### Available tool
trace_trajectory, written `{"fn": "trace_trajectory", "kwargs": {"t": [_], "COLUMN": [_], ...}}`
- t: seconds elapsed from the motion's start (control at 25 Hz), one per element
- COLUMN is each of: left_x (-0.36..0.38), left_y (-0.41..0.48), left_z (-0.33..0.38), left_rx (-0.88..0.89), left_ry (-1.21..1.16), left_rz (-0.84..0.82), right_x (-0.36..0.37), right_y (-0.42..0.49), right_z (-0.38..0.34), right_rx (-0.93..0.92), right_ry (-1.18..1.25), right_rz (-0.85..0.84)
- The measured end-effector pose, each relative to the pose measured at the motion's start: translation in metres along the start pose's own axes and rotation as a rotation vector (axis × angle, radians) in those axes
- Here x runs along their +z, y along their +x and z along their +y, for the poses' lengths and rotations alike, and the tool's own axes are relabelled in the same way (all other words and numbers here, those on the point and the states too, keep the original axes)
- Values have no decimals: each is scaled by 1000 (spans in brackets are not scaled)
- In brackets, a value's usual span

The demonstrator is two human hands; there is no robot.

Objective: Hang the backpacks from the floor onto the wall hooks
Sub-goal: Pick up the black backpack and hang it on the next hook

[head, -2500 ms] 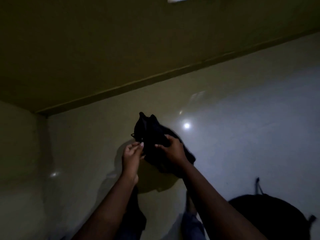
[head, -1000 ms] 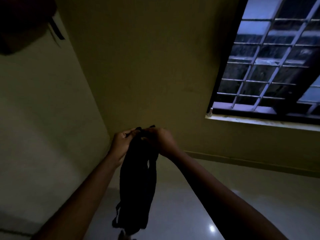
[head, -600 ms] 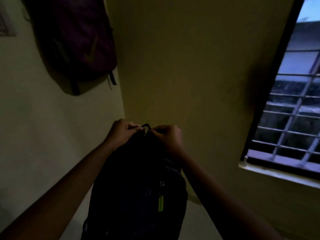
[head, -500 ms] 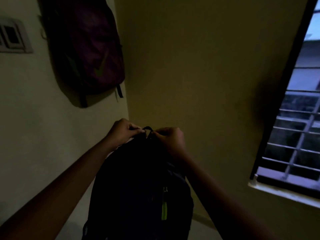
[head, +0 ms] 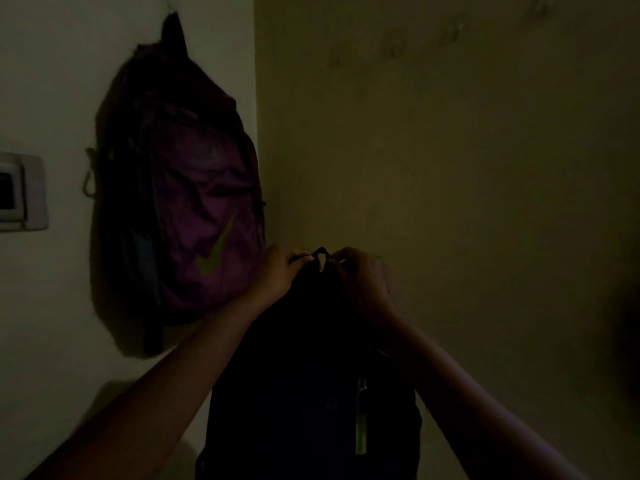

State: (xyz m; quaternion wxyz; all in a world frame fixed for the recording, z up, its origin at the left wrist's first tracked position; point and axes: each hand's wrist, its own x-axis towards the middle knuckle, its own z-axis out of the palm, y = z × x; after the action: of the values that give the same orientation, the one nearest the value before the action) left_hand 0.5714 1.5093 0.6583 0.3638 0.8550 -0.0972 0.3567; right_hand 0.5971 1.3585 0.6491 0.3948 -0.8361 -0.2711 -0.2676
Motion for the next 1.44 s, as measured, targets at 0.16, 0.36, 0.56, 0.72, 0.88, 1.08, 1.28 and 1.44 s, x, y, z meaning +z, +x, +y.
{"fn": "trace_trajectory", "kwargs": {"t": [0.16, 0.36, 0.56, 0.72, 0.88, 1.08, 1.28, 1.44], "left_x": [-7, -1, 6, 6, -2, -14, -27, -33], "left_y": [90, 197, 296, 353, 411, 472, 510, 528], "left_z": [-12, -26, -23, -8, 7, 20, 34, 37], "left_rx": [157, 158, 166, 215, 283, 365, 450, 478], "left_ry": [125, 148, 62, 60, 38, 1, -30, -45], "left_rz": [159, 356, 486, 618, 671, 696, 706, 686], "right_x": [6, 10, -2, -20, -41, -60, -77, -83], "right_y": [92, 204, 302, 357, 404, 452, 477, 492], "right_z": [-1, 9, 13, 5, -6, -22, -36, -46], "right_rx": [-4, -11, -43, -45, -95, -139, -139, -143], "right_ry": [-61, -63, -13, -4, 3, -79, -72, -88], "right_rz": [155, 277, 380, 498, 624, 736, 790, 825]}}
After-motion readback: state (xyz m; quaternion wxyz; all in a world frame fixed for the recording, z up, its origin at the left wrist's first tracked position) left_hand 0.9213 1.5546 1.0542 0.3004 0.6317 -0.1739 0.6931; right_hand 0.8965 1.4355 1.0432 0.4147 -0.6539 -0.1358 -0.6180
